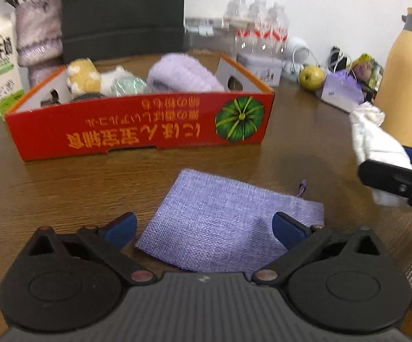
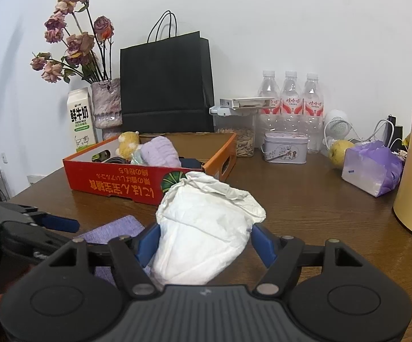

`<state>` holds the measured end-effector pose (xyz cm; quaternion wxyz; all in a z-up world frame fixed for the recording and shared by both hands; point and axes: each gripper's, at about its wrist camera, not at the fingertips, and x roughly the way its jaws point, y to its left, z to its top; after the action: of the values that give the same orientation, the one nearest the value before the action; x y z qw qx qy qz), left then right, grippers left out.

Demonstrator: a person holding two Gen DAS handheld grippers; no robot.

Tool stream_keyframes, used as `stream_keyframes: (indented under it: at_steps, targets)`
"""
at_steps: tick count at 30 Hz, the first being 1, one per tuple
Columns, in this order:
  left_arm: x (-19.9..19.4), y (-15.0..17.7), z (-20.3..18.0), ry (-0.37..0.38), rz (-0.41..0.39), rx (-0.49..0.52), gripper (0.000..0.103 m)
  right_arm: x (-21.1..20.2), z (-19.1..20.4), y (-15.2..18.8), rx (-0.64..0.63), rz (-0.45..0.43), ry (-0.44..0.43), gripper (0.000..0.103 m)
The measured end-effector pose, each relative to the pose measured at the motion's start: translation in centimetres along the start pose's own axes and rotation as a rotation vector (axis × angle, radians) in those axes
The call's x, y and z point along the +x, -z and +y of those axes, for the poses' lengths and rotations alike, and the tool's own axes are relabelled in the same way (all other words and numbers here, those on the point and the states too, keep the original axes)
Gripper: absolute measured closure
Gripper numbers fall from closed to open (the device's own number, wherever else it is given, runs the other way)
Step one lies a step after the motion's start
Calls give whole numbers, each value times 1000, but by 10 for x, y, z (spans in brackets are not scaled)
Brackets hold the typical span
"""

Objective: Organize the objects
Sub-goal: 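Grasp the purple fabric pouch with the left tool, then carry the purple pouch and white cloth over the cardboard box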

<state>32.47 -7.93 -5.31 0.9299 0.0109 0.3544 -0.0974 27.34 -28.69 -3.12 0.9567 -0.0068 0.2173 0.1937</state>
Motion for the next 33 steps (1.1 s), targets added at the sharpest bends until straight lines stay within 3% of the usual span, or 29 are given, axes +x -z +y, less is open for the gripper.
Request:
stream_keyframes:
  at_steps: [2, 6, 8, 11, 12, 13, 16, 22, 33]
  targets:
    - [8, 0, 1, 10, 31, 16, 0, 1, 0, 0, -2, 2, -3, 33]
    - [9, 5, -11, 3, 20, 70, 0, 4, 1, 2, -6, 18, -7, 33]
    - [4, 9, -15, 8, 6, 77, 8, 6, 2, 2, -8, 25, -7, 33]
    - [-5, 13, -25, 42, -25, 101, 45, 7, 2, 2, -6, 26, -7, 33]
    - [-8, 15, -30, 57, -34, 109, 71, 8, 1, 2, -3, 27, -6, 33]
    - [-11, 17, -35, 73, -41, 111, 89, 8, 1, 3, 0, 28, -6, 33]
    - [-19, 24, -44, 45, -74, 116, 94, 9, -2, 3, 13, 30, -6, 33]
    - [-53, 31, -40, 33, -154, 63, 94, 7, -2, 4, 20, 7, -13, 33]
    - [-102, 21, -1, -30, -279, -83, 94, -1, 32, -5, -26, -29, -48, 33]
